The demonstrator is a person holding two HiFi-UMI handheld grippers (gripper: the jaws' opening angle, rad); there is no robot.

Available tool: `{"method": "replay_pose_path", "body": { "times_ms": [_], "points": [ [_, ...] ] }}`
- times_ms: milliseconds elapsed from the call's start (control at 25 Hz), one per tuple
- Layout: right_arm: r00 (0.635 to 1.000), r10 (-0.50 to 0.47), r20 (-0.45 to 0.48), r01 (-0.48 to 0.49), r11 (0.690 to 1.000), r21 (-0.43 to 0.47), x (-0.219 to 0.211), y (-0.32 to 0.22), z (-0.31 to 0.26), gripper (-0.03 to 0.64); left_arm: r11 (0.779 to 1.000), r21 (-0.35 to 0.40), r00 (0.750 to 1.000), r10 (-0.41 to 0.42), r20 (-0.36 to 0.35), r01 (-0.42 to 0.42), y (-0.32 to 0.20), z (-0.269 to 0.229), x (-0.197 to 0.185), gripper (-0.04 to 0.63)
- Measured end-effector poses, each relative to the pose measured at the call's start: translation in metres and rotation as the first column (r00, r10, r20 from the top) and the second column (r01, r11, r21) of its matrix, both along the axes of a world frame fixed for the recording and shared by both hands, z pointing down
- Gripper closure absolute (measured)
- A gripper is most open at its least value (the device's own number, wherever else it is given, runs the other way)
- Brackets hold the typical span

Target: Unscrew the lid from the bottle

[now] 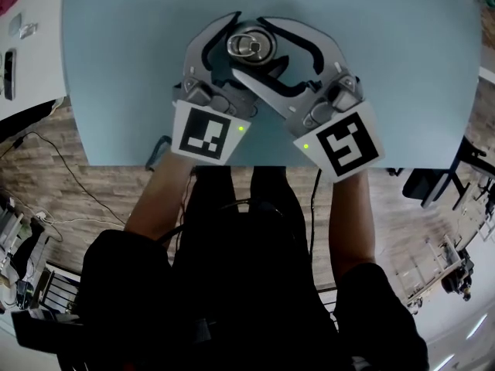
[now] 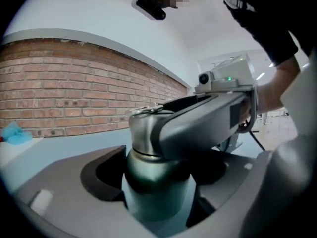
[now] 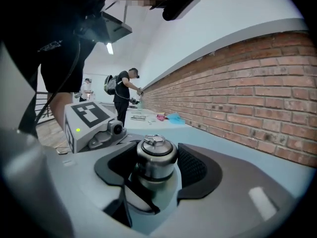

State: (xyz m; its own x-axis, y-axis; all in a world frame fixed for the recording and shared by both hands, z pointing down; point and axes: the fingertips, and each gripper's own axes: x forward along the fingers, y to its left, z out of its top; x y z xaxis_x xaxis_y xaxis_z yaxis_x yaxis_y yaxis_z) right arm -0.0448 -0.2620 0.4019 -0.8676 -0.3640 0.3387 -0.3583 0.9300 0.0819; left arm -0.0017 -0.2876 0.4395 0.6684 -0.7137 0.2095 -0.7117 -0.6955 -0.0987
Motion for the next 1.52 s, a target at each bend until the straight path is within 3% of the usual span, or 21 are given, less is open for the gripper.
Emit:
{"method": "replay_pose_path", "body": {
  "times_ms": [120, 240, 440, 640, 760, 960, 1080, 1240, 1520],
  "points": [
    [0.995, -0.102, 0.001, 0.102, 0.995, -0.02, 0.0, 0.0, -0.001, 0.356, 0.996, -0.007, 0.996, 0.089, 0.006, -0.089, 0.001, 0.001, 0.002, 0.225],
    [0.98, -0.201, 0.006, 0.201, 0.979, -0.039, 0.0, 0.0, -0.001, 0.356, 0.978, -0.017, 0.978, 0.208, 0.012, -0.208, 0.004, 0.003, 0.007, 0.224],
    [0.937, -0.35, 0.005, 0.35, 0.934, -0.069, 0.001, 0.004, -0.003, 0.356, 0.925, -0.047, 0.925, 0.378, 0.022, -0.377, 0.012, 0.005, 0.01, 0.224],
    [0.871, -0.491, -0.03, 0.488, 0.869, -0.079, 0.0, 0.009, -0.004, 0.356, 0.866, -0.063, 0.867, 0.498, 0.026, -0.495, 0.019, 0.005, 0.011, 0.224],
    [0.837, -0.546, -0.021, 0.542, 0.834, -0.105, 0.0, 0.009, -0.005, 0.356, 0.817, -0.078, 0.818, 0.575, 0.034, -0.571, 0.021, 0.005, 0.013, 0.224],
    [0.765, -0.643, -0.04, 0.633, 0.762, -0.136, 0.0, 0.011, -0.007, 0.356, 0.706, -0.121, 0.704, 0.707, 0.069, -0.698, 0.028, 0.006, 0.015, 0.224],
    [0.732, -0.679, -0.048, 0.662, 0.727, -0.186, 0.0, 0.011, -0.005, 0.356, 0.662, -0.143, 0.657, 0.749, 0.083, -0.736, 0.03, 0.006, 0.014, 0.224],
    [0.731, -0.681, -0.044, 0.658, 0.721, -0.217, -0.001, 0.01, -0.001, 0.354, 0.64, -0.157, 0.634, 0.768, 0.093, -0.752, 0.03, 0.009, 0.011, 0.224],
    [0.754, -0.657, -0.028, 0.641, 0.743, -0.193, 0.011, 0.015, -0.009, 0.356, 0.64, -0.15, 0.634, 0.768, 0.092, -0.754, 0.036, 0.003, 0.023, 0.224]
  ]
}}
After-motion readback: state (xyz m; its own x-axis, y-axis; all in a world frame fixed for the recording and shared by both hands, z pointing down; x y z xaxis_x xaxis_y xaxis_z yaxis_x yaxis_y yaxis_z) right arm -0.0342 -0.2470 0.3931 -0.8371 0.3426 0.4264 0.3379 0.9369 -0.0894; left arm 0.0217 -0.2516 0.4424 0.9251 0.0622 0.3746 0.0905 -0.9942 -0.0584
